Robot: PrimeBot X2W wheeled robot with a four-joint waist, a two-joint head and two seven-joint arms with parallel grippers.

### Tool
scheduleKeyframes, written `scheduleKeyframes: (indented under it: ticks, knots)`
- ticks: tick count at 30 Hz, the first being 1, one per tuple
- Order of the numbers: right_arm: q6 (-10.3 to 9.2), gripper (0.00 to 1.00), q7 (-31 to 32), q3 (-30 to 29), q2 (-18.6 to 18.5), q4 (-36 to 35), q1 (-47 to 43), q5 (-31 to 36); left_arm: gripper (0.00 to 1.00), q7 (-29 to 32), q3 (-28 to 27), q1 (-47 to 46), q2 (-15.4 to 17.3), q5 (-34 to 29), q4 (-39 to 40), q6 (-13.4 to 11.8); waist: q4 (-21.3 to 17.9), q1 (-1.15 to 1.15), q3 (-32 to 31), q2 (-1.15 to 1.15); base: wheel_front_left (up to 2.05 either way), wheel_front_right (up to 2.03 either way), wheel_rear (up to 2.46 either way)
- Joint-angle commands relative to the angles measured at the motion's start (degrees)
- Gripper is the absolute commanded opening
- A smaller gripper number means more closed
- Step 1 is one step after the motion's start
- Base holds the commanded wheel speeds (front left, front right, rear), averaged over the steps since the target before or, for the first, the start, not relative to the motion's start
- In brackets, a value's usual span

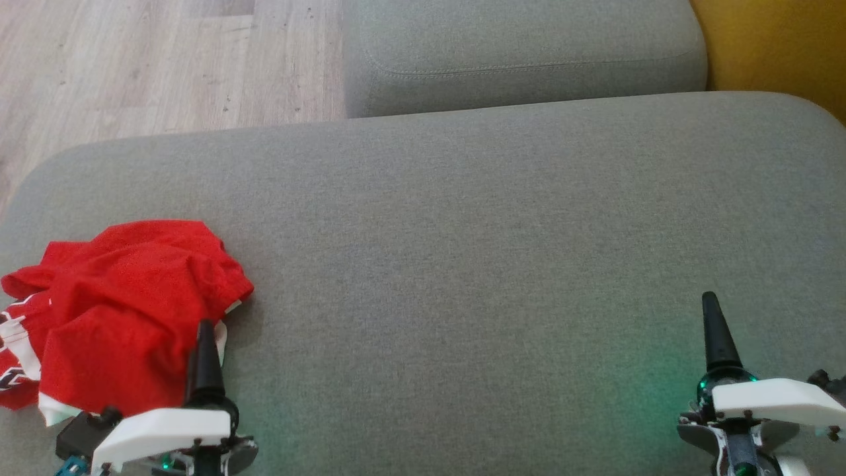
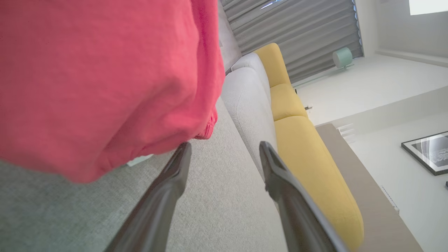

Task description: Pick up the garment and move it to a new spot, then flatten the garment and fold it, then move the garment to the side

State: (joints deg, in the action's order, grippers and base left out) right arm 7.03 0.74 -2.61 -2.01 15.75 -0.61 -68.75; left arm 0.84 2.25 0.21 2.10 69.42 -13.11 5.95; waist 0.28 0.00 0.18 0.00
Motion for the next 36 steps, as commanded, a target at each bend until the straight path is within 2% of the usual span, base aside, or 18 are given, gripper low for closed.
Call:
scheduleKeyframes:
  ticks: [1, 36]
  knots:
    - [0.14, 1.0, -0.74, 0.62, -0.76, -2.35, 2.32, 1.66, 1.0, -0.76, 0.02, -2.73, 0.45, -1.55, 2.35, -0.06, -0.01, 0.0, -0.04, 0.0, 0.0, 0.0, 0.0]
    - [0.27, 1.0, -6.65, 4.6, -0.64, -5.75, 1.38, 30.25, 1.0, -6.7, 6.04, -2.54, 0.58, -27.41, 5.16, -3.67, 0.69, 0.0, -0.81, 0.0, 0.0, 0.0, 0.0]
